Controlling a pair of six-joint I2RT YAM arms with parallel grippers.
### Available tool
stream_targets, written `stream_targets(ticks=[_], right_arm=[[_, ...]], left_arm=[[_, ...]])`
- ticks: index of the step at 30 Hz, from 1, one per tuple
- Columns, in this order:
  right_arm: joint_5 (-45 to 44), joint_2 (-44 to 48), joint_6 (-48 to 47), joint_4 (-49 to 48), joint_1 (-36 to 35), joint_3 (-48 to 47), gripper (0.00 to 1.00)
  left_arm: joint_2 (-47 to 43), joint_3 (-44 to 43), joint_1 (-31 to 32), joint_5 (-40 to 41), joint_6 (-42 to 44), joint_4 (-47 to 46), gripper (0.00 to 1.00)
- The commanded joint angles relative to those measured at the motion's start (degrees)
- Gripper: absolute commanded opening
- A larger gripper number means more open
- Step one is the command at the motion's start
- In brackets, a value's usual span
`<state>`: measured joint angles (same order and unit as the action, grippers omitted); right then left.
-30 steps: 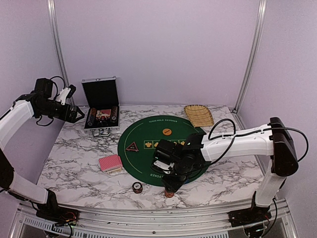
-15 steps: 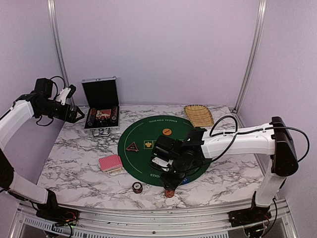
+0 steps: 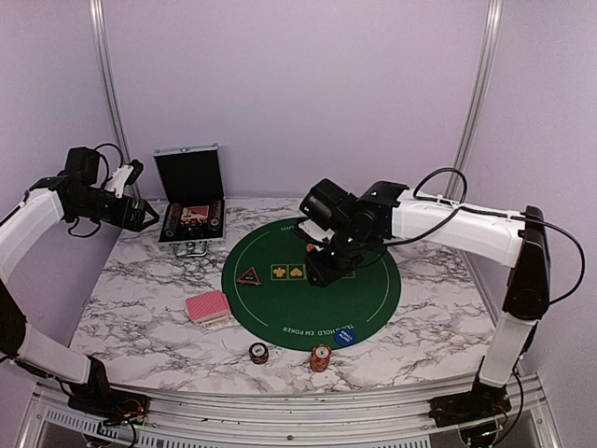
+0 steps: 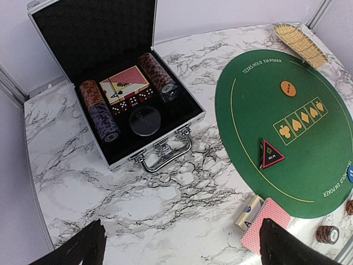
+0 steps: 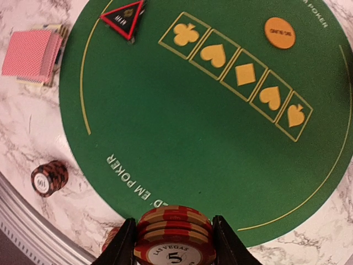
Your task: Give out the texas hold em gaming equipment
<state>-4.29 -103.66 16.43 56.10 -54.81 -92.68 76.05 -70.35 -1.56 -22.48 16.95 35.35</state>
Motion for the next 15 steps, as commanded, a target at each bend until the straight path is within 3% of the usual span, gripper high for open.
stream_targets(ticks=[1,8,15], right_arm=[[-4.05,-4.50,-2.66,-2.05,6.32,-5.42,0.10],[-4.35,-15.47,-5.25,-6.13,15.36,-13.77,0.10],[-4.63,-27.00,-7.33,-8.16,19.22,-21.59,0.12]], left_arm=[[-0.32,-1.19,-0.25,-0.44,0.20,2.08,0.99],[-0.64,-1.37,-0.20,-0.28,0.55,2.63,0.99],[-0.66,-1.43,-0.20,-0.29,0.39,2.83,0.99]])
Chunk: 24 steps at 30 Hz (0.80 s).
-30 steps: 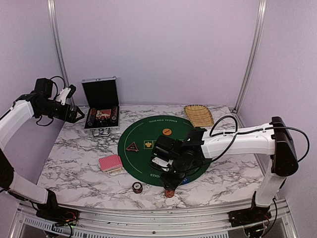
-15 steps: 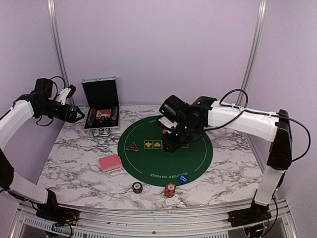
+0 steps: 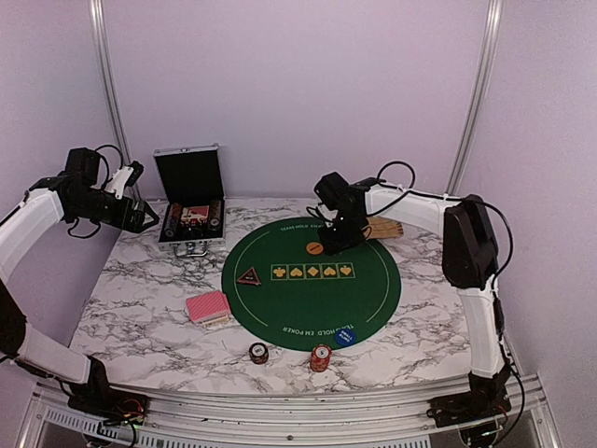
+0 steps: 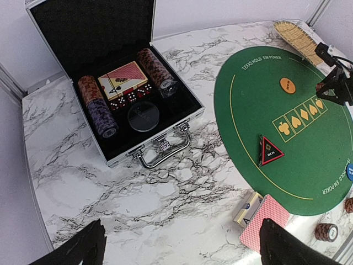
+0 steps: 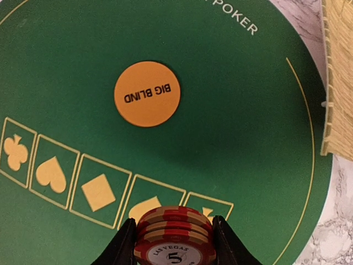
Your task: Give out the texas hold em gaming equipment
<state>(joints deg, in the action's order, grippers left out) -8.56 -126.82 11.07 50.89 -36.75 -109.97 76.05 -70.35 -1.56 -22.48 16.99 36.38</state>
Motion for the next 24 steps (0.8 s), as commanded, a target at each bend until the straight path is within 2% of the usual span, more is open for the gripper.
stream_targets(ticks=[1,16,18,21,24], right_arm=[[-0.25,-5.00,-2.00,-3.41,1.55,-4.80,0.12],[0.84,-11.87,-1.96,-7.48,4.75,-6.94,0.18],[1.03,-11.97,-2.21,-7.45,4.81,-7.01,0.24],[1.47,-11.97,-2.45,-7.10,4.76,-7.05,0.41],[1.40,-11.66,-2.57,-6.58,4.77,-7.46,0.50]], left_arm=[[-0.64,-1.46,-0.21,-0.27,0.42,1.88,0.99],[-0.49,-2.10,-0.20,-0.48,0.46,2.26,0.99],[-0.58,-1.97,-0.26,-0.37,0.55,2.21,0.99],[-0.76,-1.94,-0.20,-0.37,0.68,2.23,0.99],[-0.76,-1.95,-0.17,-0.55,0.67,2.22,0.99]])
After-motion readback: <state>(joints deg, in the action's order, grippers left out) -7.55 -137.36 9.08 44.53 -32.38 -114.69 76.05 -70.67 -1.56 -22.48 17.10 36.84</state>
